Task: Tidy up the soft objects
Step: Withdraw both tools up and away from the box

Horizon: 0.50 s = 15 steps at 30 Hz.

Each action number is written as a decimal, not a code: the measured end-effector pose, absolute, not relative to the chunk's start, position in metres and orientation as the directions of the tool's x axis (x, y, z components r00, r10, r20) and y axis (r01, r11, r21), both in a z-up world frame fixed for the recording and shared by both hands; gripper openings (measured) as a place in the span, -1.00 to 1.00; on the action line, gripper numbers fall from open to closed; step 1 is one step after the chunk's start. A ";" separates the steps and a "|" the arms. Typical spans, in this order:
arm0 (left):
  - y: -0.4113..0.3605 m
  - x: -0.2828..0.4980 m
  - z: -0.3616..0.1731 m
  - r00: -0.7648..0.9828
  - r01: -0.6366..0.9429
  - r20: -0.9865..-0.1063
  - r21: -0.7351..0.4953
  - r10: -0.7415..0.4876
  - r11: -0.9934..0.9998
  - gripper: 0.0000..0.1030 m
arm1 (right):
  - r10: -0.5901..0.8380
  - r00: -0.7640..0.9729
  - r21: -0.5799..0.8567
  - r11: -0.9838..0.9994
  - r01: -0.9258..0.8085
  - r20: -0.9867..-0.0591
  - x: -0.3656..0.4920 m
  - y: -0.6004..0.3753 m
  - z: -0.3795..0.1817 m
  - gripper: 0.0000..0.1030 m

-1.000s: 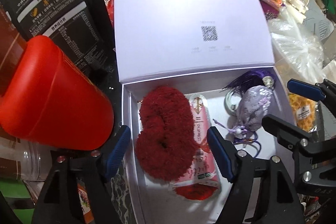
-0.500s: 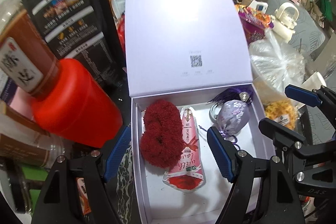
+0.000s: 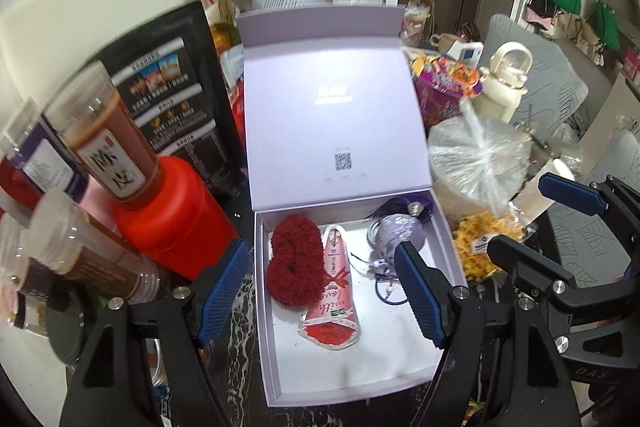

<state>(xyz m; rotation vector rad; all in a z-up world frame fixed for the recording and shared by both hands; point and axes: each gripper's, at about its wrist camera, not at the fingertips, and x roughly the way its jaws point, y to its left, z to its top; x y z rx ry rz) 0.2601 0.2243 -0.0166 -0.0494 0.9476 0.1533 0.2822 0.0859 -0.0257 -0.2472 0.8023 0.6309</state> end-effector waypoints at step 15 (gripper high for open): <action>0.179 0.210 0.041 0.656 -0.155 -0.741 0.055 0.144 0.986 0.46 | 0.441 0.613 0.018 0.821 -0.571 -0.656 0.229 0.032 0.025 0.60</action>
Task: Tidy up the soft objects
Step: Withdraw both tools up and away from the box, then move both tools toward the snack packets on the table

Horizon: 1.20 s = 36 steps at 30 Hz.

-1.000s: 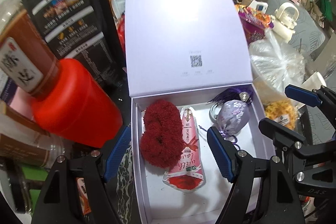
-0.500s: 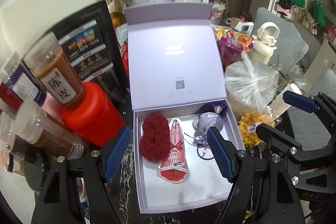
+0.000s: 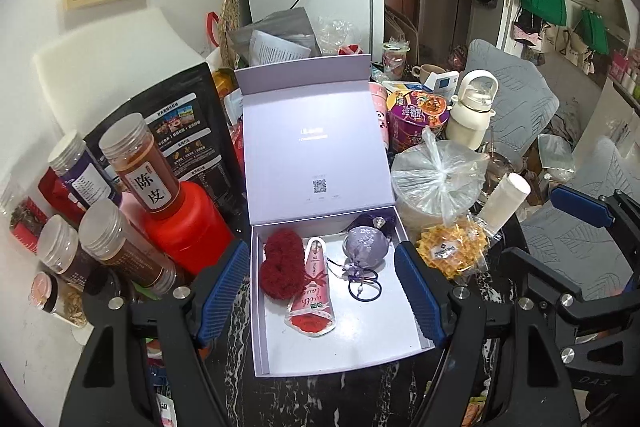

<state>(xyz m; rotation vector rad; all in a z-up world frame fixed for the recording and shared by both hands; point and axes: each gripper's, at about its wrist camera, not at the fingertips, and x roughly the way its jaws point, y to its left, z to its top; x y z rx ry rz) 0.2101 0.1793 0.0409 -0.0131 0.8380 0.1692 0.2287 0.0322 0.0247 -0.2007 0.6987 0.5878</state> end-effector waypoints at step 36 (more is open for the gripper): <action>0.049 0.033 0.082 0.753 -0.119 -0.654 -0.028 0.072 0.993 0.59 | 0.477 0.675 0.043 0.832 -0.552 -0.563 0.074 -0.115 0.063 0.76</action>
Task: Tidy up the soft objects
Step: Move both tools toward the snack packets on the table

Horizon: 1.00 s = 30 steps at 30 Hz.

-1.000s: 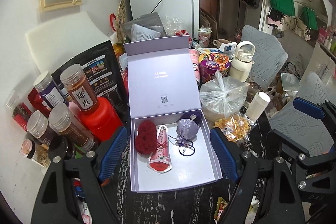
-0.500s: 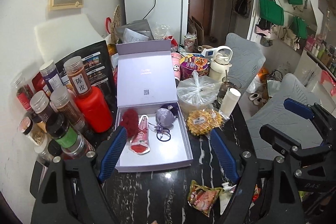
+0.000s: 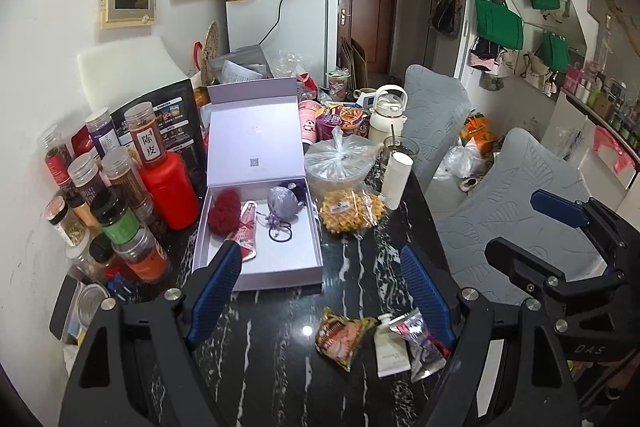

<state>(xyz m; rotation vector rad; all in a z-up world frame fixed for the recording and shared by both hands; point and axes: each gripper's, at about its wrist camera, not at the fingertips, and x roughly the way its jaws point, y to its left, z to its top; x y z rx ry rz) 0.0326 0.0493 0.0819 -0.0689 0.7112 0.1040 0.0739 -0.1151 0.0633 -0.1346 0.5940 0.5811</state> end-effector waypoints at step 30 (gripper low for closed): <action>-0.026 -0.042 0.031 0.698 -0.106 -0.716 -0.110 -0.005 0.988 0.59 | 0.461 0.607 0.089 0.837 -0.540 -0.647 -0.007 -0.202 0.018 0.76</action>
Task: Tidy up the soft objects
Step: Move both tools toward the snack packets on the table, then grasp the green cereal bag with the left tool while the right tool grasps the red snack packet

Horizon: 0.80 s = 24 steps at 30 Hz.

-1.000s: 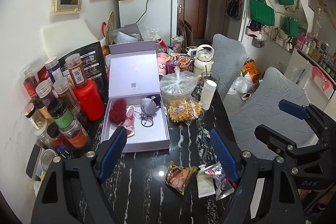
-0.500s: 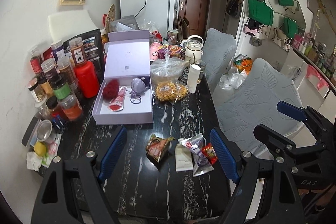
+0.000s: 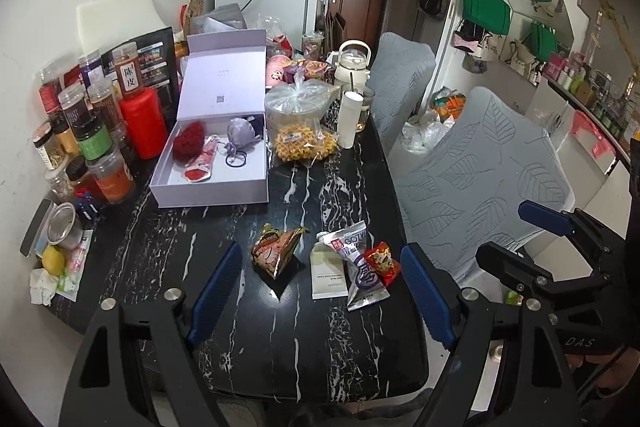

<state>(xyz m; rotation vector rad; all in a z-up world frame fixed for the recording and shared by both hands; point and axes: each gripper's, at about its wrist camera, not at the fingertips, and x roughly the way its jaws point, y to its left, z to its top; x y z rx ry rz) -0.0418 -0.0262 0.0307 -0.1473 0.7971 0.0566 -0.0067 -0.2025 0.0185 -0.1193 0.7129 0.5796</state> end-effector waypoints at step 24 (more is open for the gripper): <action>0.009 0.048 -0.090 0.510 -0.055 -0.857 -0.118 -0.073 0.992 0.59 | 0.352 0.447 0.154 0.894 -0.420 -0.822 0.060 -0.192 -0.094 0.76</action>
